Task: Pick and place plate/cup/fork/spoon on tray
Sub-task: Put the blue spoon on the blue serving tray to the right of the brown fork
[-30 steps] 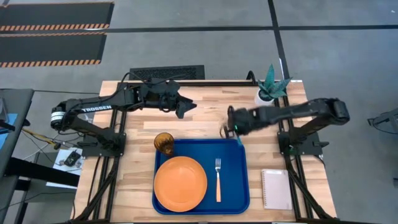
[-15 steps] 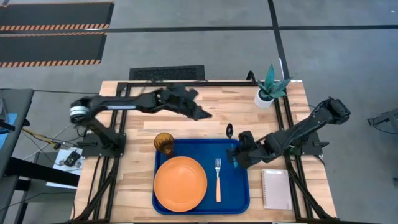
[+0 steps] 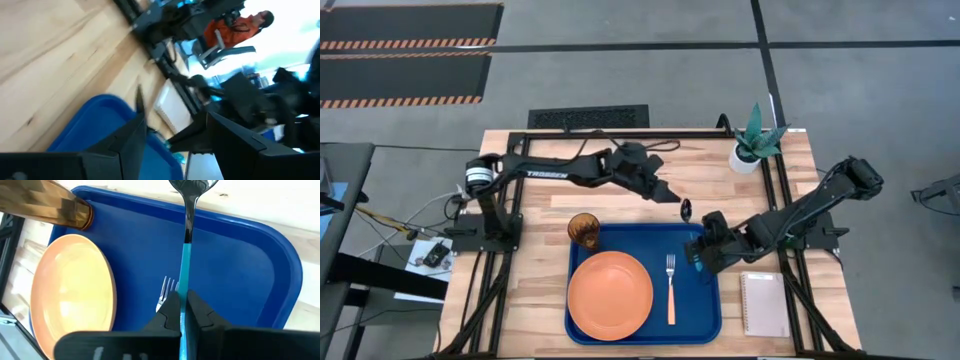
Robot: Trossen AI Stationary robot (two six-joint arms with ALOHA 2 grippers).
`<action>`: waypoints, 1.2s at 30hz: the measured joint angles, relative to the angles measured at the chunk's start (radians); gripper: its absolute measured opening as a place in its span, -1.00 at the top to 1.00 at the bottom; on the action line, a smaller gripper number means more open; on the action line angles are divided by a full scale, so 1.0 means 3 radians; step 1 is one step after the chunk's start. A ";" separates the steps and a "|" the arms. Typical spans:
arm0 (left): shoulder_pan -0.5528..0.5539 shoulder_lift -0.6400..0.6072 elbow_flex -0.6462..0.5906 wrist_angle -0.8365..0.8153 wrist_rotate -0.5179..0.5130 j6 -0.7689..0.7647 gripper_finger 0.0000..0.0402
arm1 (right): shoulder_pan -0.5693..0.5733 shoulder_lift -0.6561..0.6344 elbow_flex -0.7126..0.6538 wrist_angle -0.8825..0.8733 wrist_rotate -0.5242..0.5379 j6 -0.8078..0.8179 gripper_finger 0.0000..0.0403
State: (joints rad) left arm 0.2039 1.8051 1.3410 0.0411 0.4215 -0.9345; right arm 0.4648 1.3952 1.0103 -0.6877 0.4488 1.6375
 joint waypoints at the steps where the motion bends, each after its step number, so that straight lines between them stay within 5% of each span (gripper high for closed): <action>1: -0.0002 0.0035 0.0000 -0.0026 0.0012 -0.0008 0.03 | -0.0001 0.0000 0.0000 -0.0004 0.0000 -0.0034 0.95; 23: -0.0085 0.0160 -0.0005 -0.0069 -0.0159 -0.0008 0.05 | -0.0035 -0.0001 0.0001 0.0180 0.0079 -0.0420 0.95; 36: -0.0114 0.0157 -0.0005 0.0030 -0.0288 0.0043 0.61 | -0.0050 -0.0001 0.0001 0.0276 0.0070 -0.0513 0.95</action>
State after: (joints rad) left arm 0.1696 1.8523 1.3396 0.0502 0.3351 -0.9216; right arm 0.4500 1.3949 1.0107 -0.6048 0.4698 1.4837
